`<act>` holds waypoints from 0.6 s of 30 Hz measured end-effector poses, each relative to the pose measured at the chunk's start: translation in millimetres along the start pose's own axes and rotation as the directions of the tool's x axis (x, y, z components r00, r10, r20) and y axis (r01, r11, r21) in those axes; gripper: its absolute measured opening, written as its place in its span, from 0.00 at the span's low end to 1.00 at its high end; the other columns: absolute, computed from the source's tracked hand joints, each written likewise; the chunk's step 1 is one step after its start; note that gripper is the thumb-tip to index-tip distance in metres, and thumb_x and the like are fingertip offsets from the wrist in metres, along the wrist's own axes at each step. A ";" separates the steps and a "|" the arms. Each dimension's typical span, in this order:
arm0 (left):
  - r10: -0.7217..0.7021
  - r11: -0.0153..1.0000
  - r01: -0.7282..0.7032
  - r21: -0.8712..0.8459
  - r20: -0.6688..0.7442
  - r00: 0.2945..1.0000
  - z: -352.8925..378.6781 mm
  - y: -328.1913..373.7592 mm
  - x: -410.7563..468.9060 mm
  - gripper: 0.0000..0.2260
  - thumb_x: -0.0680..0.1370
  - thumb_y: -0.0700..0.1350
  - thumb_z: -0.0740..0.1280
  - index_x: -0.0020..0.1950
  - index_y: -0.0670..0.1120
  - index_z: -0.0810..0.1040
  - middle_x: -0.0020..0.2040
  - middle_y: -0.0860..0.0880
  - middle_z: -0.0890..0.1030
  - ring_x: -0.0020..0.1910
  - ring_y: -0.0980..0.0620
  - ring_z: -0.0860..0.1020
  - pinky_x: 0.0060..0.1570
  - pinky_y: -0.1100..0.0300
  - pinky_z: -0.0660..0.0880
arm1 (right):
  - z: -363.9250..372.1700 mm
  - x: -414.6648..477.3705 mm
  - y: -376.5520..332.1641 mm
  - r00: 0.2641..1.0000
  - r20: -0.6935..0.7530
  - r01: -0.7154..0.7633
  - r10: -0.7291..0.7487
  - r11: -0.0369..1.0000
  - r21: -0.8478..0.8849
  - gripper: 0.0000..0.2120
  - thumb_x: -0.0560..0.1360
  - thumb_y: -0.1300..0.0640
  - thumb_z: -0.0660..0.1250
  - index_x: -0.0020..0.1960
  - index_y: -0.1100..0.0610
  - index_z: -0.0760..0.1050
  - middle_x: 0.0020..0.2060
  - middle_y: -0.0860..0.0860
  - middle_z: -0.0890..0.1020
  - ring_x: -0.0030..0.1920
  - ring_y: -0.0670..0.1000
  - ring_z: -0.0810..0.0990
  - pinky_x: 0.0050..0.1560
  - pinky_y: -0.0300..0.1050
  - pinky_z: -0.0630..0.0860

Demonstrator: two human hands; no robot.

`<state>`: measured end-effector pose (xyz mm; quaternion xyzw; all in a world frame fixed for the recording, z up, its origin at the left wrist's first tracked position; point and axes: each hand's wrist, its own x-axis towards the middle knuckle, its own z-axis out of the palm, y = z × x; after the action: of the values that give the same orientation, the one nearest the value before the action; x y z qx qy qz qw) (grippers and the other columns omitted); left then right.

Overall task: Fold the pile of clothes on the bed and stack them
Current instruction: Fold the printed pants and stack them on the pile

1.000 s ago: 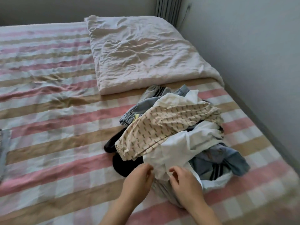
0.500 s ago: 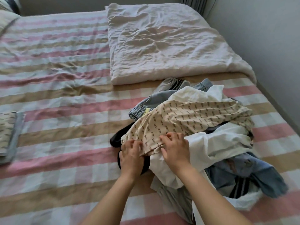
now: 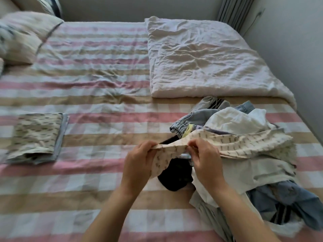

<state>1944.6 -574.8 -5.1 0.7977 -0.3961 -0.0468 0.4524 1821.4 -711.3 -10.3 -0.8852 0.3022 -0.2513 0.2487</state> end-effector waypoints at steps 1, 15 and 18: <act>-0.005 1.000 0.005 -0.023 0.000 1.000 -23.4 -1.1 0.6 0.04 0.74 0.40 0.65 0.44 0.43 0.79 0.38 0.52 0.79 0.36 0.52 0.76 0.36 0.63 0.71 | -0.5 0.4 -20.0 1.000 0.020 0.024 -0.025 0.999 0.044 0.02 0.74 0.62 0.68 0.43 0.58 0.75 0.36 0.50 0.79 0.37 0.53 0.76 0.41 0.50 0.73; -0.058 0.998 0.057 0.023 0.021 0.998 -296.7 -109.2 -33.8 0.07 0.66 0.45 0.75 0.40 0.48 0.79 0.36 0.57 0.80 0.38 0.60 0.78 0.39 0.73 0.71 | 119.3 -62.8 -266.9 0.986 0.168 -0.075 0.005 0.908 0.412 0.10 0.73 0.64 0.67 0.40 0.51 0.72 0.31 0.42 0.75 0.36 0.44 0.74 0.33 0.31 0.68; -0.073 0.997 0.074 0.000 0.068 0.995 -315.5 -142.4 -45.5 0.07 0.66 0.45 0.75 0.39 0.47 0.79 0.36 0.55 0.80 0.38 0.58 0.78 0.39 0.69 0.73 | 152.0 -79.9 -285.9 0.980 0.190 -0.137 0.059 0.892 0.431 0.09 0.74 0.63 0.67 0.40 0.50 0.73 0.32 0.43 0.77 0.36 0.44 0.75 0.33 0.33 0.70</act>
<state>2134.1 -288.7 58.9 0.8090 -0.3814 -0.0910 0.4379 1974.0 -416.3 21.5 -0.8074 0.2592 -0.2233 0.4807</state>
